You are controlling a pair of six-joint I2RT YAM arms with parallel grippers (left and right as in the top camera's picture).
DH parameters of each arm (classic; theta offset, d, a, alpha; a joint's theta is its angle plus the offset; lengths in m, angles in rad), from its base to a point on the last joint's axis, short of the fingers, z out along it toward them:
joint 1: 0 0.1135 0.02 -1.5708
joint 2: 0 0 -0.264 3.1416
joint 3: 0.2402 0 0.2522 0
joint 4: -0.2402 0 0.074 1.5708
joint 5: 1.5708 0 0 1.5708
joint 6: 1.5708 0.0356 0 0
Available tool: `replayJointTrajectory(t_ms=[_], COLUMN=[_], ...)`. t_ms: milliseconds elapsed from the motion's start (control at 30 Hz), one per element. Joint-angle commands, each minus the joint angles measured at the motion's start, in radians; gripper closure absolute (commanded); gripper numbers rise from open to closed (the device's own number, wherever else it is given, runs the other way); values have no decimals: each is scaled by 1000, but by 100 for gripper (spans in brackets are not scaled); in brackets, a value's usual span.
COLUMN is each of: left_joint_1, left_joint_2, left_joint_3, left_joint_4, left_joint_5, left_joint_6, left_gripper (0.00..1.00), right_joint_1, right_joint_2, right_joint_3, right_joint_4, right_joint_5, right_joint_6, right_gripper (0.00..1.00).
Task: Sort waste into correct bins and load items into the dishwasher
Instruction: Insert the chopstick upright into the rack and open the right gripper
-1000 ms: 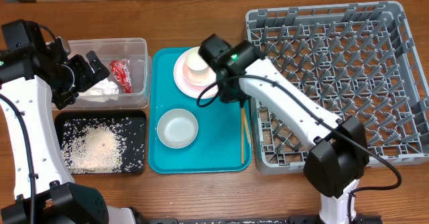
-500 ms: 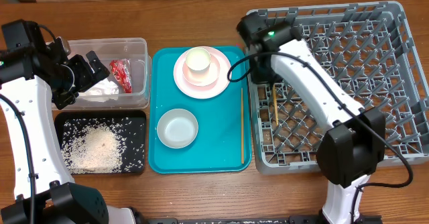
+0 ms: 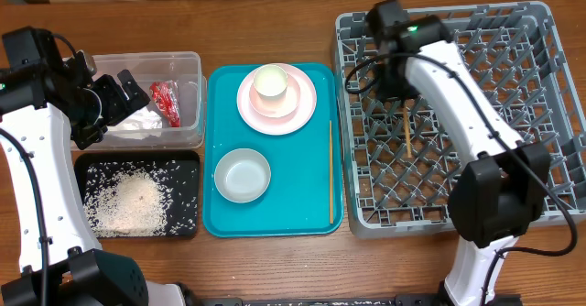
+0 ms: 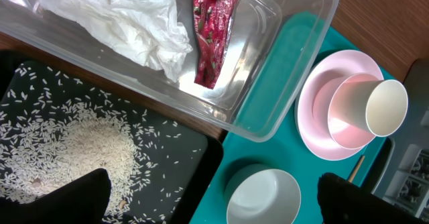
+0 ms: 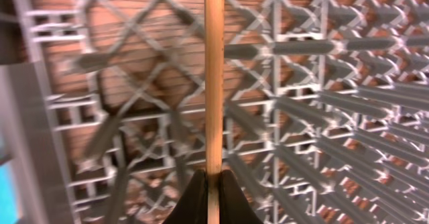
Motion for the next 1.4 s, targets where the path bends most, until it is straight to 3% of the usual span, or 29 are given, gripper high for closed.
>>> replayJointTrajectory(t_ms=[0, 433, 600, 900, 1367], left_joint_1=[0, 0, 0, 0, 0], left_joint_2=[-16, -16, -16, -16, -16], left_joint_3=[14, 14, 14, 14, 14], left_joint_4=[1, 2, 2, 1, 1], left_joint_5=[-5, -5, -5, -5, -5], left_joint_6=[11, 11, 11, 11, 11], left_gripper=[0, 0, 0, 0, 0], right_joint_1=[-42, -83, -83, -83, -83], right_joint_2=[-8, -8, -8, -7, -6], right_joint_3=[12, 11, 5, -29, -67], right_joint_4=[2, -18, -25, -2, 22], right_joint_5=[-25, -45, -87, -126, -124], right_joint_6=[-26, -29, -124, -134, -133], right_gripper=[96, 96, 96, 95, 83])
